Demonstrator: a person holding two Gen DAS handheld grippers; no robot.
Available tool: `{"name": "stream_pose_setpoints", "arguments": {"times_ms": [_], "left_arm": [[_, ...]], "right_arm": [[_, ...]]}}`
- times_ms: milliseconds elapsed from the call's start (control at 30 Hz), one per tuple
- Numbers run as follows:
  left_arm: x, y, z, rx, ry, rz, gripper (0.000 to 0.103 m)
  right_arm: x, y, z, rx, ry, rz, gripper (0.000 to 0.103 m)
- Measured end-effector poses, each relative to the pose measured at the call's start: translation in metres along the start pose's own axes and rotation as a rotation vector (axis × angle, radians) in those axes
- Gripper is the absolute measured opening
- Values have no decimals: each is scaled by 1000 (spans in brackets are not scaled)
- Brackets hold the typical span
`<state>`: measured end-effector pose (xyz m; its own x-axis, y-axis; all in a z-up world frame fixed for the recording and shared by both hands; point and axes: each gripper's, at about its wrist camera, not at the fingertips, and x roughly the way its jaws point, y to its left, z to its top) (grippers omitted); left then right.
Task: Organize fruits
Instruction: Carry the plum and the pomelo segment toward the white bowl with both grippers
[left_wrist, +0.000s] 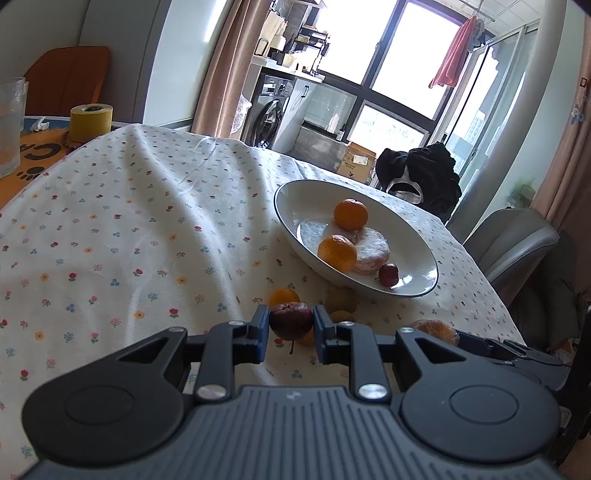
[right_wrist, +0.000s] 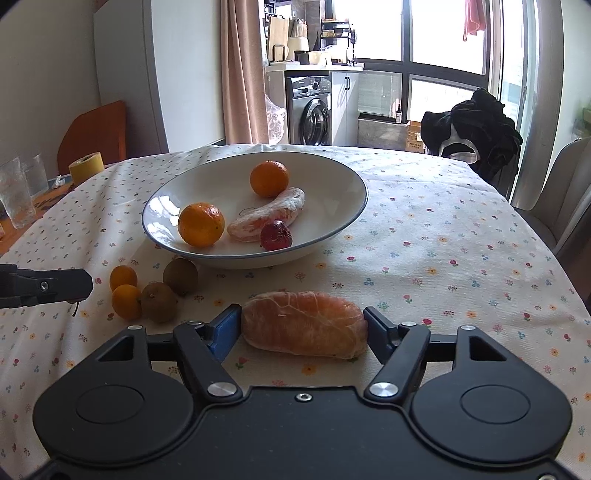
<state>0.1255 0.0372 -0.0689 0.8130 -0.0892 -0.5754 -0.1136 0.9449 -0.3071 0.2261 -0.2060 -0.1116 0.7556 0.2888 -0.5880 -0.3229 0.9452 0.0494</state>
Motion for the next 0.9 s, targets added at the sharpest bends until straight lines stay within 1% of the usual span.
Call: {"name": "stream_pose_setpoints", "arguments": {"times_ms": [200,467,700,900], "left_arm": [[2,-4,6,0,-11,-3,24],[6,-11,19,12,-30,-21,24],[17,-21,31,42,-31,-29,24],[32,-30,38,56,-18,-34,24]], "right_arm": [[-6,-5,6,0,-24,9,67],[-8,-9,23,2,-65,19,67],[-3,-10,38,-2,-100,59,67],[8,-12,48,-8,-107,75,67]]}}
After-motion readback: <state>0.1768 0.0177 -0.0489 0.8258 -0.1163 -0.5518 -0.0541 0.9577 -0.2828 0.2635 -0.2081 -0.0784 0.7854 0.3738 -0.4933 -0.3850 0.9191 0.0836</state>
